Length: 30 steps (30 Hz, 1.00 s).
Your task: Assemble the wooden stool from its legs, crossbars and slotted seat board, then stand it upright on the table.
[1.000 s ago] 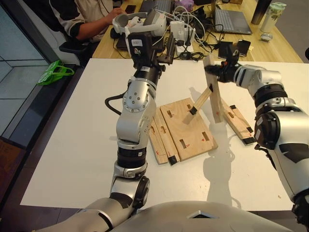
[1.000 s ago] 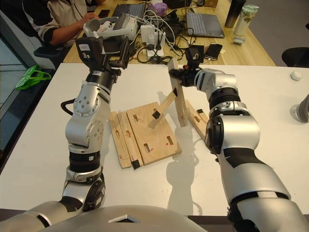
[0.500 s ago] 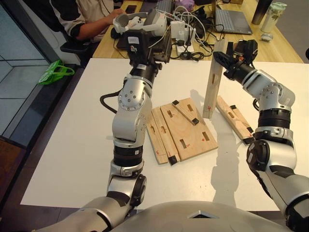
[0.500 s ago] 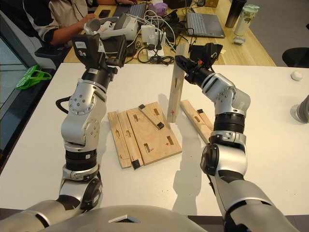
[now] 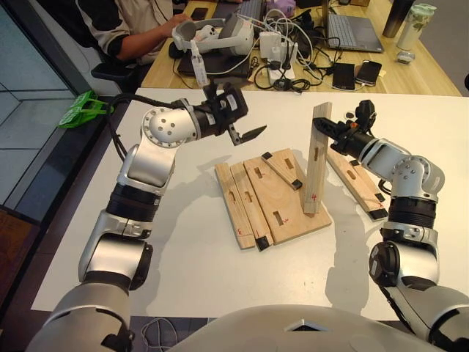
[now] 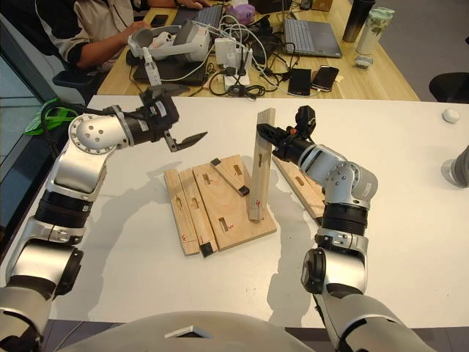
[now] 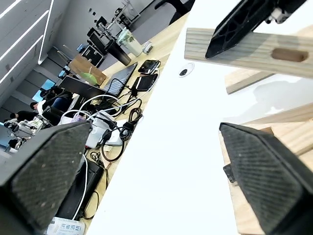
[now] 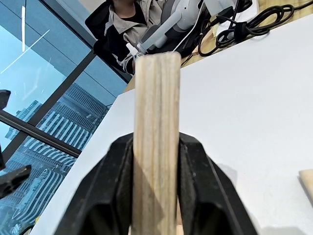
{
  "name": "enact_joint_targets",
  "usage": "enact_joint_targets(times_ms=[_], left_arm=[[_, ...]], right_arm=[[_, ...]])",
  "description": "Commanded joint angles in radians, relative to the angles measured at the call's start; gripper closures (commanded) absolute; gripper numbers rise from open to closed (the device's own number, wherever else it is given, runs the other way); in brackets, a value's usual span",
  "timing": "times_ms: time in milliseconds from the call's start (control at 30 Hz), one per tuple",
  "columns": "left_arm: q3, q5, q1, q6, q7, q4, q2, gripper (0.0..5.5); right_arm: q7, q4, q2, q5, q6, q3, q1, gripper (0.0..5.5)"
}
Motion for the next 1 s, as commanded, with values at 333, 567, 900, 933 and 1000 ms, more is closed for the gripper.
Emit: enact_joint_targets(times_ms=[333, 567, 900, 933, 1000], left_arm=[[0.118, -0.139, 0.123, 0.352, 0.246, -0.362, -0.203, 0.66], [0.097, -0.132, 0.159, 0.407, 0.252, -0.416, -0.195, 0.66], [0.074, -0.124, 0.150, 0.406, 0.261, -0.411, -0.203, 0.66], [0.073, -0.125, 0.148, 0.406, 0.261, -0.411, -0.203, 0.66], [0.073, -0.124, 0.143, 0.406, 0.267, -0.408, -0.208, 0.66]], right_arm=[[0.376, 0.591, -0.195, -0.287, -0.271, 0.342, -0.127, 4.50], [0.517, 0.740, -0.211, -0.378, -0.364, 0.400, -0.267, 4.50], [0.739, 0.841, -0.228, -0.528, -0.490, 0.503, -0.406, 4.51], [0.753, 0.844, -0.235, -0.549, -0.509, 0.519, -0.401, 4.51], [0.767, 0.855, -0.239, -0.596, -0.550, 0.555, -0.358, 4.51]])
